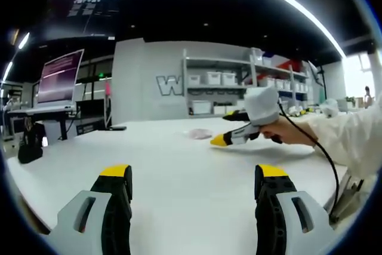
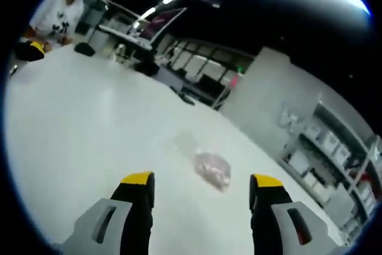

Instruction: Open the resealable bag by pulling the two sides of the seal apart until the entire bag opening is separated and visibly accessible.

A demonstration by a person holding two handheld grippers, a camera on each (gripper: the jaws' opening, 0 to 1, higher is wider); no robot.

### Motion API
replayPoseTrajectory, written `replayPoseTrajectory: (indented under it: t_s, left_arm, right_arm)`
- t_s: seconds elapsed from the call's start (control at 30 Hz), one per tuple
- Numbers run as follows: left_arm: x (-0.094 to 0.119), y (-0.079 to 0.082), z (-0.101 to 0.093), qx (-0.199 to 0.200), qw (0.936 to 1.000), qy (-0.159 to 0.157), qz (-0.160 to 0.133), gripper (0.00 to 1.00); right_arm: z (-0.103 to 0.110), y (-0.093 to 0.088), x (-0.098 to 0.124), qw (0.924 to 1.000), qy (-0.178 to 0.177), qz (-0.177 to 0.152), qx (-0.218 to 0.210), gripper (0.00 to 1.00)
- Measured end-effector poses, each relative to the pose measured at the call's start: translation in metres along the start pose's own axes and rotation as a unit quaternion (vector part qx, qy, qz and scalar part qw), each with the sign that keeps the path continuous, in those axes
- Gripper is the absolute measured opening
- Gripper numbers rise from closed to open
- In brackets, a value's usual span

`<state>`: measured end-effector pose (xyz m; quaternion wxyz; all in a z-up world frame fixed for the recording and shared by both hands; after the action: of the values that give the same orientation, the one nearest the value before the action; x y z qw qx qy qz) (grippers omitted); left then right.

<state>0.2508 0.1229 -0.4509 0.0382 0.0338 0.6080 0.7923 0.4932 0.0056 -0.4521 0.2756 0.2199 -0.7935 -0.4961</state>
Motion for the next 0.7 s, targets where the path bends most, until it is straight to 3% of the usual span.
replayPoseTrajectory:
  t_s: [0.4, 0.7]
  left_arm:
    - [-0.002, 0.0, -0.001, 0.005, 1.0, -0.002, -0.003, 0.84]
    - [-0.001, -0.001, 0.0, 0.008, 1.0, 0.001, -0.001, 0.84]
  right_arm:
    - [-0.003, 0.008, -0.011, 0.9942, -0.022, 0.001, 0.105, 0.65]
    - [0.001, 0.013, -0.018, 0.9944, -0.015, -0.005, 0.104, 0.64]
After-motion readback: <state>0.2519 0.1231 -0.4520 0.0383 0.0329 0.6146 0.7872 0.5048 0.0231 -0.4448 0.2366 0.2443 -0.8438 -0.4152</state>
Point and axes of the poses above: the point that each gripper's makers call its tool centre point, and the gripper's own axes: x roughly backward along the fingers, z roughly to its left, y roughly out of its top, the point moved 2 cm from there along x, roughly backward along the fingers, and after that the axes turned 14 degrees about -x, right-handed, at the moved point
